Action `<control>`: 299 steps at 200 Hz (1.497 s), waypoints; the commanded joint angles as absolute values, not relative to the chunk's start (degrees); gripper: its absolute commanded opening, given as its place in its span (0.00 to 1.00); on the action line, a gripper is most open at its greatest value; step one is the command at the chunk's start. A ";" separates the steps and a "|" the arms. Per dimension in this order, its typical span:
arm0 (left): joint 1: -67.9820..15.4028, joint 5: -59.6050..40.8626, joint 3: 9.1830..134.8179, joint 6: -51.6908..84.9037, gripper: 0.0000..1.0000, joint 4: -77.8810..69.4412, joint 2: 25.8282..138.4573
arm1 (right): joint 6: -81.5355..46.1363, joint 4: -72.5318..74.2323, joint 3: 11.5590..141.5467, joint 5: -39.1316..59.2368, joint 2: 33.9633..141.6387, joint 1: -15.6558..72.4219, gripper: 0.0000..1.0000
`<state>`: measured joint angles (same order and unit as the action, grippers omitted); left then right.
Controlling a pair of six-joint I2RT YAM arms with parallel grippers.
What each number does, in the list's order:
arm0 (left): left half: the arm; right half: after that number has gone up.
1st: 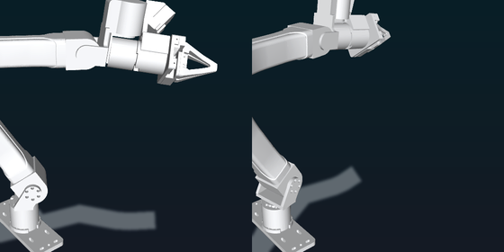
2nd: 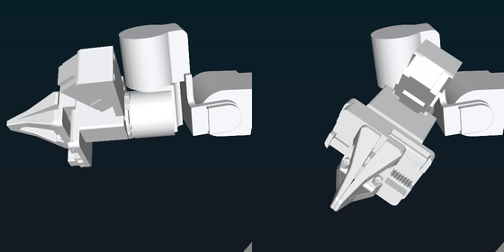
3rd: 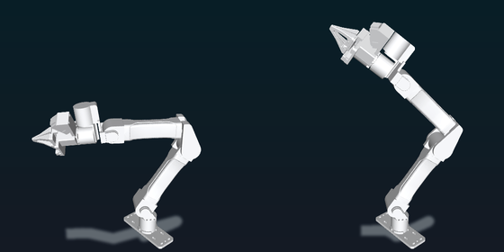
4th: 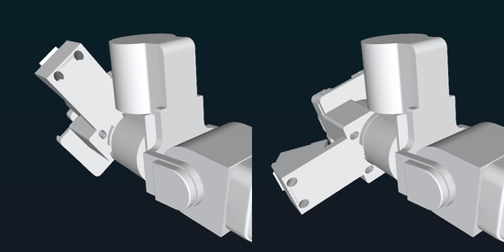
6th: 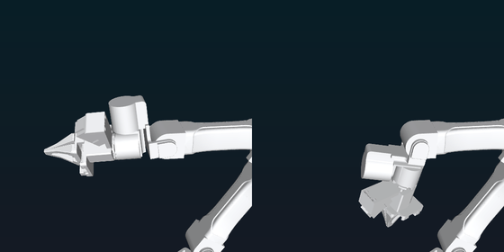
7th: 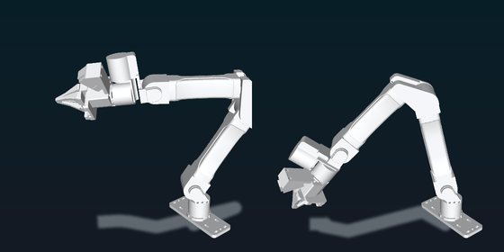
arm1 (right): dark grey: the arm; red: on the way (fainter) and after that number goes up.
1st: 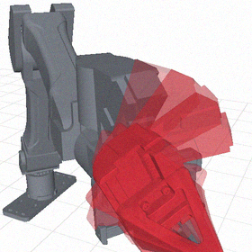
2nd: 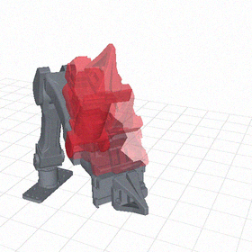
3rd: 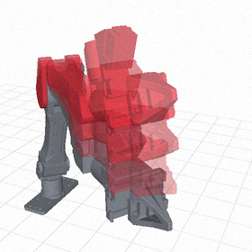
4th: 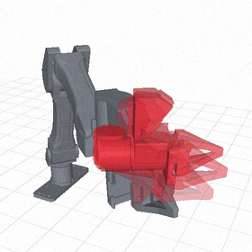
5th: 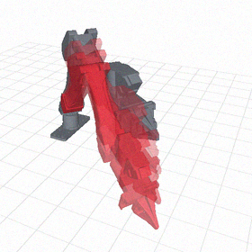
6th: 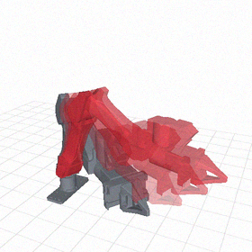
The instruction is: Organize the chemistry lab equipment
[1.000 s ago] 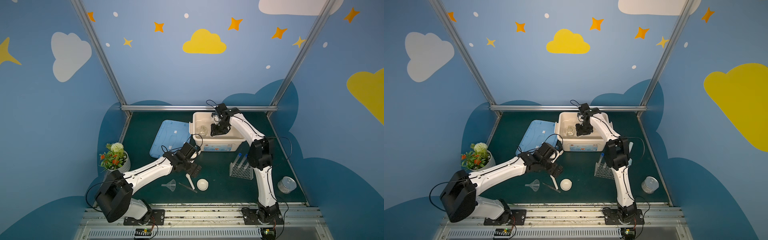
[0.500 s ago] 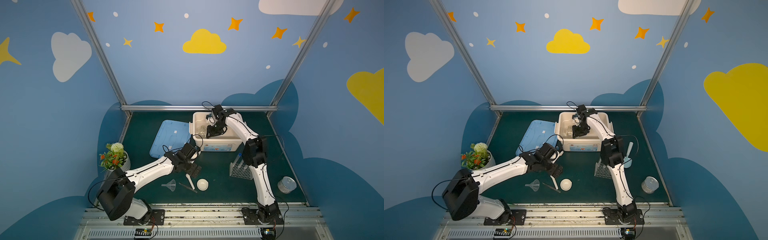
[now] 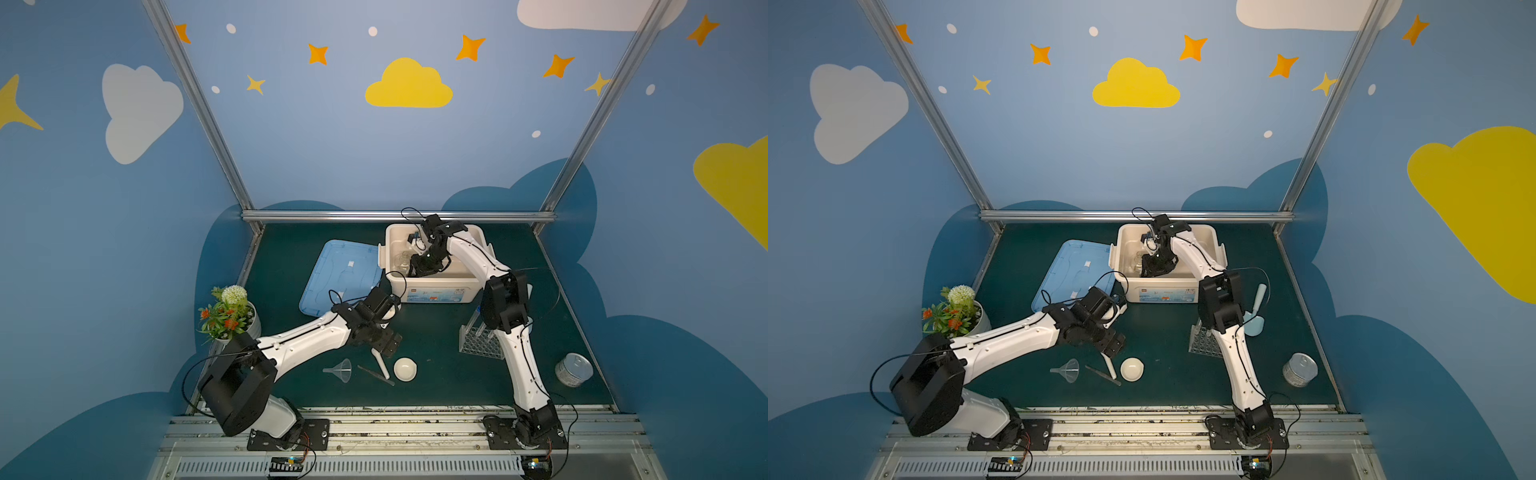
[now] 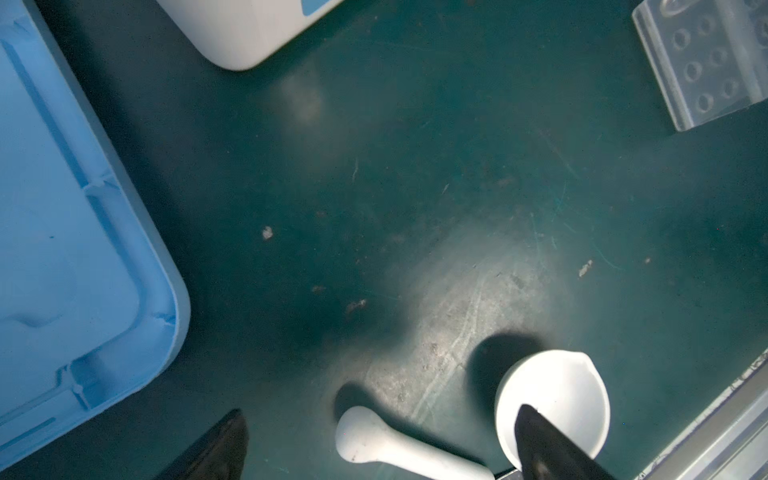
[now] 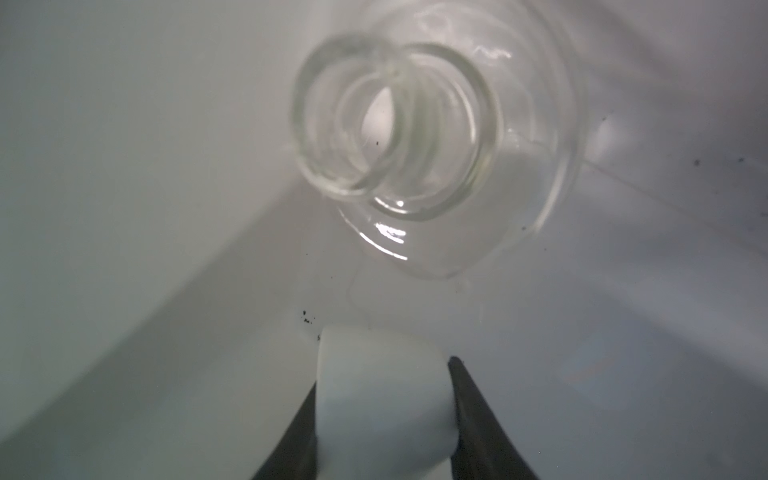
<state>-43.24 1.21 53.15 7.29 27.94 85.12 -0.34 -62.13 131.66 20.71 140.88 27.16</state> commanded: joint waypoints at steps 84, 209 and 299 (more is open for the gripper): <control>-44.97 1.56 55.71 6.80 1.00 30.71 86.86 | -3.41 -58.42 134.44 22.61 144.00 27.32 0.37; -46.76 3.16 55.03 7.56 1.00 30.85 86.00 | -5.17 -58.64 135.61 26.21 142.19 25.89 0.66; -46.85 7.33 54.80 10.41 1.00 33.34 84.79 | -9.54 -56.81 133.81 25.02 132.93 25.05 0.81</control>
